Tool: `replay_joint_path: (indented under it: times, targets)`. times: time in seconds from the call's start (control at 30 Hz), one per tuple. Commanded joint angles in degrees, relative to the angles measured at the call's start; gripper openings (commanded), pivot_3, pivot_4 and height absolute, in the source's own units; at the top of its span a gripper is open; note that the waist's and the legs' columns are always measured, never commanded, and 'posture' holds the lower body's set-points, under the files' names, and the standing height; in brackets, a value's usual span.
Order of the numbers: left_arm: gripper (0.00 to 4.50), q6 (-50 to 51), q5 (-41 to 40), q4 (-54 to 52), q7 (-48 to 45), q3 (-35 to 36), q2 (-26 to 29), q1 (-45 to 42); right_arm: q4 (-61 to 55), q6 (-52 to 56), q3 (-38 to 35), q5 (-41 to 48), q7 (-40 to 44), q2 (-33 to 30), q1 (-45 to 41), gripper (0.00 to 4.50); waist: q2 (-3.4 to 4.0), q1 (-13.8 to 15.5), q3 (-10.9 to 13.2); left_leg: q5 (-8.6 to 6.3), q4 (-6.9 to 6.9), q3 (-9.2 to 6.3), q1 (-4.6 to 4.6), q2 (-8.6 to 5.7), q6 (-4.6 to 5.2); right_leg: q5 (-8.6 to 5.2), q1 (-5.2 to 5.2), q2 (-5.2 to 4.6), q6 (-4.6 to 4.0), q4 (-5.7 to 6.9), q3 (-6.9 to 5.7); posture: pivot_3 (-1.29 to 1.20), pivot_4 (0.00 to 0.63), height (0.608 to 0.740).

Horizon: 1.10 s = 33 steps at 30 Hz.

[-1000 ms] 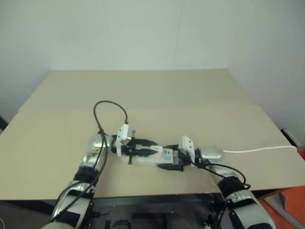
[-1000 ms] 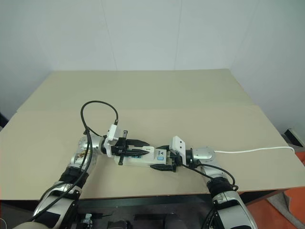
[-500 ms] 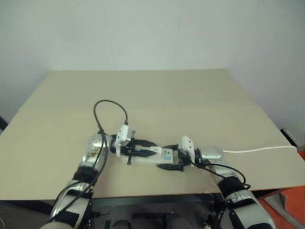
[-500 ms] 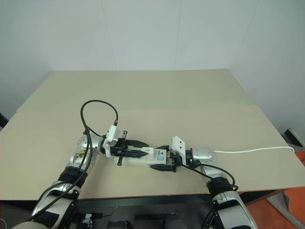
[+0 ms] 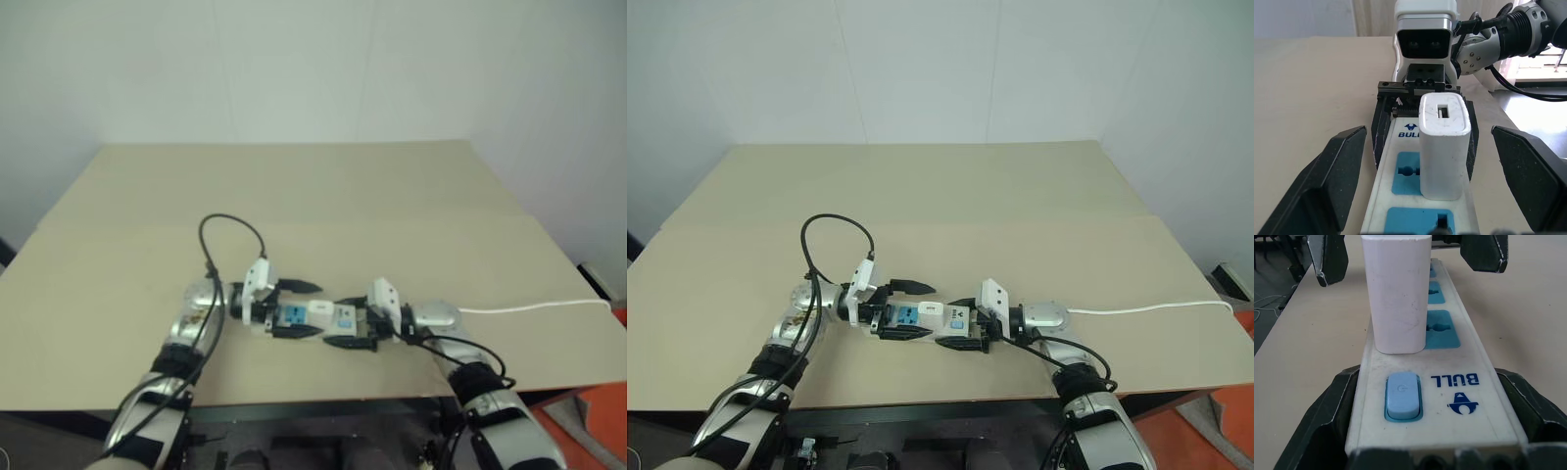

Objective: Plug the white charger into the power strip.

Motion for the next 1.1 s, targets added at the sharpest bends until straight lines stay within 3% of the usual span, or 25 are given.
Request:
replay_joint_path:
  times: [0.03,0.17,0.43,1.1]
  targets:
    - [4.46,1.3,-0.8,-2.8,-0.3,0.1,0.0,0.4,0.0,0.6,0.6,-0.2,0.0,0.5,0.6,3.42,0.00,0.0,0.0,0.00,0.00,-0.01,0.00,0.00,0.00,0.00,0.00,0.00,0.00,0.00,0.00,0.00,0.150,0.740]
    - [3.55,1.4,0.4,-2.0,-1.3,-0.8,0.5,0.6,0.2,0.6,0.6,-0.4,-0.3,0.5,0.5,3.42,0.00,0.0,0.0,0.00,0.00,-0.01,0.01,0.00,0.00,0.00,0.00,0.00,0.00,0.01,0.00,0.00,0.150,0.740]
    - [1.00,0.5,2.0,-0.3,-0.5,-1.6,0.1,0.7,0.3,0.5,0.6,-0.5,-0.5,0.5,0.4,3.42,0.00,0.0,0.0,0.00,0.00,0.00,0.03,0.00,0.00,0.00,0.01,0.00,0.00,0.01,0.00,0.00,0.150,0.740]
    - [0.96,-1.8,5.0,3.1,-1.7,-3.9,2.7,2.8,0.1,0.8,0.7,-0.4,-0.5,0.4,0.6,3.42,-0.01,-0.3,0.0,0.00,-0.09,0.00,0.10,0.01,0.00,-0.01,0.04,0.00,-0.01,-0.03,0.01,0.00,0.150,0.740]
